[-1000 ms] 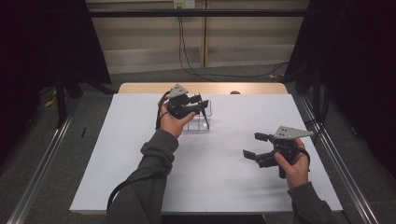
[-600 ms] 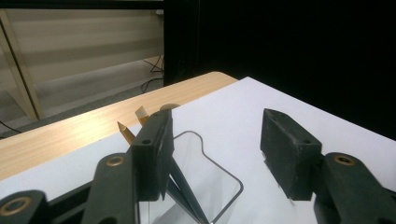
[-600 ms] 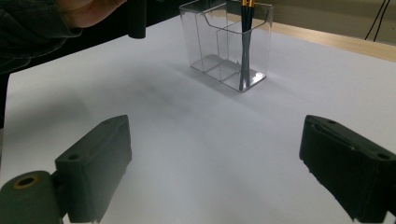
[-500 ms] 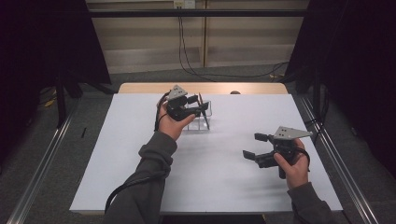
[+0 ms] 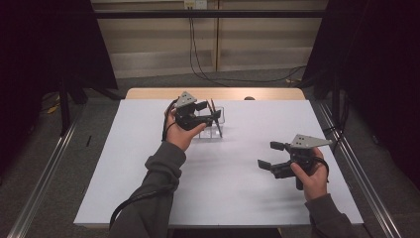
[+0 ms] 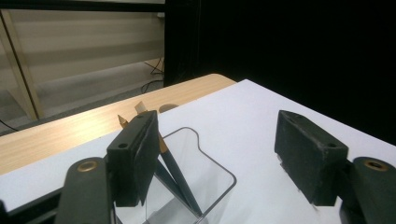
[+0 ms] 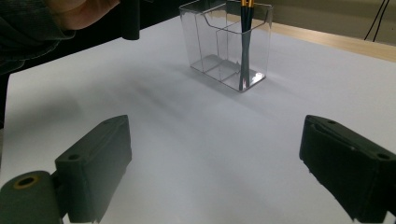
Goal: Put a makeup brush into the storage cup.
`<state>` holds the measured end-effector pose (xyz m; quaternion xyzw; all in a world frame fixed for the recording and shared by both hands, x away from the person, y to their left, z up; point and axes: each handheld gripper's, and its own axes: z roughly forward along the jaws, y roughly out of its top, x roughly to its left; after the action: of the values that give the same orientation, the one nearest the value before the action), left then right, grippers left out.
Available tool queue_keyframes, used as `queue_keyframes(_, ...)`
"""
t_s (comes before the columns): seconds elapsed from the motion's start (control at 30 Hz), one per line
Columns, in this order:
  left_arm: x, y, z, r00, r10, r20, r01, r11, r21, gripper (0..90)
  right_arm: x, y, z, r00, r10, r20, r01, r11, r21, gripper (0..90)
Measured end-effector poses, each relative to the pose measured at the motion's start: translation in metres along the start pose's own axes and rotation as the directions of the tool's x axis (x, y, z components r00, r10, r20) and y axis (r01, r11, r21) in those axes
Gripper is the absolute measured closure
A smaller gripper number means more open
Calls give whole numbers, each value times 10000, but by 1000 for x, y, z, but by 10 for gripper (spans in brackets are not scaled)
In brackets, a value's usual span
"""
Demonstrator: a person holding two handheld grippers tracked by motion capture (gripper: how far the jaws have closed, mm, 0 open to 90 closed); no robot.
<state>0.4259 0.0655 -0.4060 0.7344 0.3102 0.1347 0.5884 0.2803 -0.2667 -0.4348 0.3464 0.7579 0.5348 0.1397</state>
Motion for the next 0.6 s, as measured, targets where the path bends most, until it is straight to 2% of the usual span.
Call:
queue_keyframes(0.37, -2, -1, -6, 9999, 141, 11, -141, 9998, 109, 216, 0, 0, 0, 10000, -6, -7, 6, 10000, -9, 90)
queue_keyframes(0.43, -2, -2, -7, 9998, 150, 146, -151, 9999, 77, 209, 0, 0, 0, 10000, 1, 2, -1, 10000, -7, 90)
queue_keyframes(0.47, -2, -2, -9, 9997, 226, 57, -227, 9995, 226, 207, 0, 0, 0, 10000, -6, -6, 6, 10000, -11, 90)
queue_keyframes(0.5, -3, -3, -9, 9999, 116, -20, -116, 9999, 122, 204, 0, 0, 0, 10000, 2, 0, -2, 10000, -9, 90)
queue_keyframes(0.6, -2, -4, -11, 9999, 164, -38, -163, 9997, 174, 193, 0, 0, -1, 10000, -8, -3, 8, 10000, -38, 90)
